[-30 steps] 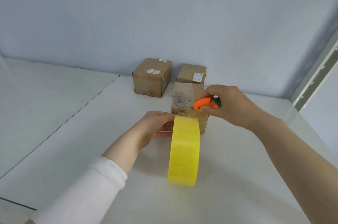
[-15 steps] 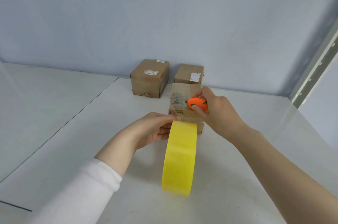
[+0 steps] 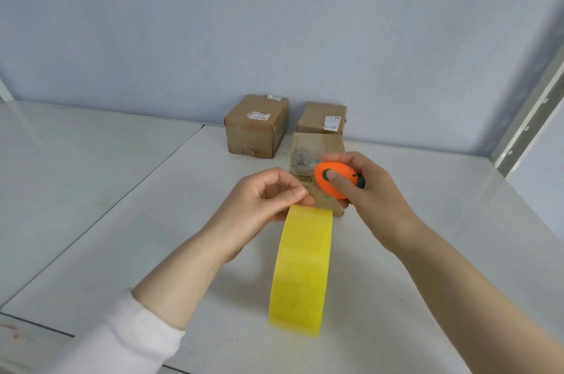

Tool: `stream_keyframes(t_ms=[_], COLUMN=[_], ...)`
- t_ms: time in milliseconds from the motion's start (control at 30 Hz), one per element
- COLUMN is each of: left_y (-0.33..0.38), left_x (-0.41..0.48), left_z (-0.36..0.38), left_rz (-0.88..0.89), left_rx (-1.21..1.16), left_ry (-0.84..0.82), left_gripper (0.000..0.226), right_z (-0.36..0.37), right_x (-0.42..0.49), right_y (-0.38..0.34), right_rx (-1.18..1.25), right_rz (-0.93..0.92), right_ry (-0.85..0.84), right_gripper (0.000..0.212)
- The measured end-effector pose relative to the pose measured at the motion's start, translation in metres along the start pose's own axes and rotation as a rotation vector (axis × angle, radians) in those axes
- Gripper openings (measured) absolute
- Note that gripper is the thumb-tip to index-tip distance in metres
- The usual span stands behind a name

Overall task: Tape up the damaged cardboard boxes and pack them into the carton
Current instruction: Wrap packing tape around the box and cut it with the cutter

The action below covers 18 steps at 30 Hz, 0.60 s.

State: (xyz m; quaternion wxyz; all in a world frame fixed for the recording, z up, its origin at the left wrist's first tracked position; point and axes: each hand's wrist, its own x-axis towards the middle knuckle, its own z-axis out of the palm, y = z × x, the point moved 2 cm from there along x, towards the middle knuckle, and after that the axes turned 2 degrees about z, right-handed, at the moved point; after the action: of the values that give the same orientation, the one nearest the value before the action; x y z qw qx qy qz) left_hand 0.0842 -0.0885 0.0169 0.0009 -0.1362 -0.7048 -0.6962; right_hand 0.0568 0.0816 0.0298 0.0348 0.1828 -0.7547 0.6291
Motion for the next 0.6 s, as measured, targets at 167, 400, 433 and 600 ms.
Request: stream_keyframes(t_ms=[167,400,433,600], left_y=[0.012,0.015,0.015,0.020], left_x=[-0.012,-0.013,-0.012,-0.009], left_z=[-0.009,-0.059,-0.068,-0.117], left_rz=[0.148,0.211,0.209,0.193], left_rx=[0.037,0.114,0.114,0.154], left_ry=[0.112,0.287,0.325,0.378], left_gripper=[0.007,0.018,0.020,0.019], right_z=[0.021,0.075,0.085,0.136], right_x=[0.002,0.030,0.036,0.064], right_y=[-0.008,-0.033,-0.036,-0.049], right_rx=[0.070,0.074,0.081,0.046], right_rz=[-0.035,-0.076,-0.060,-0.077], right_ry=[-0.025,-0.097,-0.107,-0.161], right_gripper=[0.020,0.016,0.013,0.025])
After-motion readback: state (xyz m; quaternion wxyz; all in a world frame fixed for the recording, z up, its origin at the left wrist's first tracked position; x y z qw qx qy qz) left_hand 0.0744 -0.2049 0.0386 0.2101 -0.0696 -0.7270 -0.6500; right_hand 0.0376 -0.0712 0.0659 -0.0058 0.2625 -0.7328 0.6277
